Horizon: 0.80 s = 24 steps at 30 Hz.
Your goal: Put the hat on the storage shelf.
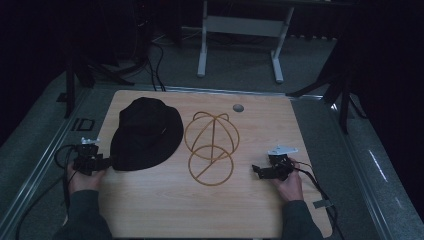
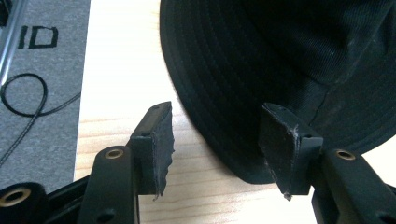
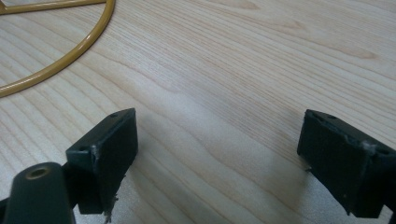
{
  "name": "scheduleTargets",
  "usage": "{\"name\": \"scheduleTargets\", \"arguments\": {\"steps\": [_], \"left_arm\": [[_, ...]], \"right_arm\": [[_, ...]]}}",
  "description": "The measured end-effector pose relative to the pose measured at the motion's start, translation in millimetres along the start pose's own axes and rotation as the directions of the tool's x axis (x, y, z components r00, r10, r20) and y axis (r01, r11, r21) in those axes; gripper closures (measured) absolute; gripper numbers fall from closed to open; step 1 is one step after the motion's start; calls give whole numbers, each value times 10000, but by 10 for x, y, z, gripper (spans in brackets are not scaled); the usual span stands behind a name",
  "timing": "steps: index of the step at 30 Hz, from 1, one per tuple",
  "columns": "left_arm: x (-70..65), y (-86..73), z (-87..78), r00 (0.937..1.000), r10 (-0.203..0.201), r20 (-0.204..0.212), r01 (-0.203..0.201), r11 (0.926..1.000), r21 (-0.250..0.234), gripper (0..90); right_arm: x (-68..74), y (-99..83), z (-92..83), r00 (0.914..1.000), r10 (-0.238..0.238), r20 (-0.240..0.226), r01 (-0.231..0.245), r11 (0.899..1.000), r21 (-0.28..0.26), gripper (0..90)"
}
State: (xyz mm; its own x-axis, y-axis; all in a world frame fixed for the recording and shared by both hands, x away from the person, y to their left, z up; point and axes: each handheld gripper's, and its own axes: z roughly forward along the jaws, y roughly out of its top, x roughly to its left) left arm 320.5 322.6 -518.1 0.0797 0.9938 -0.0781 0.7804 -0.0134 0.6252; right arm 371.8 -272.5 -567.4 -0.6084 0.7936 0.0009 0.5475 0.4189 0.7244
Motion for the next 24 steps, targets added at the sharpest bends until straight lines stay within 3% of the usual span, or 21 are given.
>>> {"name": "scheduleTargets", "arguments": {"steps": [3, 8, 14, 17, 24], "left_arm": [[-35, 20, -12, 9998, 202, -72, -201, 9997, 111, 489], [-54, 37, -37, 9989, 336, 338, -343, 9992, 197, 513], [-129, 89, -87, 9960, 781, 437, -794, 9965, 271, 524], [-166, 109, -135, 9945, 940, 463, -947, 9954, 125, 563], [-216, 153, -170, 9897, 1233, 734, -1264, 9912, 391, 633]], "right_arm": [[0, 0, 0, 10000, 4, 0, -4, 10000, 4, 122], [8, -2, -2, 9999, 65, 93, -65, 10000, -24, 131], [17, -7, -7, 9998, 133, 176, -132, 9999, -45, 136], [17, -7, -7, 9997, 160, 180, -159, 9999, -55, 140], [15, -8, -9, 9996, 186, 212, -184, 9998, -69, 146]]}}
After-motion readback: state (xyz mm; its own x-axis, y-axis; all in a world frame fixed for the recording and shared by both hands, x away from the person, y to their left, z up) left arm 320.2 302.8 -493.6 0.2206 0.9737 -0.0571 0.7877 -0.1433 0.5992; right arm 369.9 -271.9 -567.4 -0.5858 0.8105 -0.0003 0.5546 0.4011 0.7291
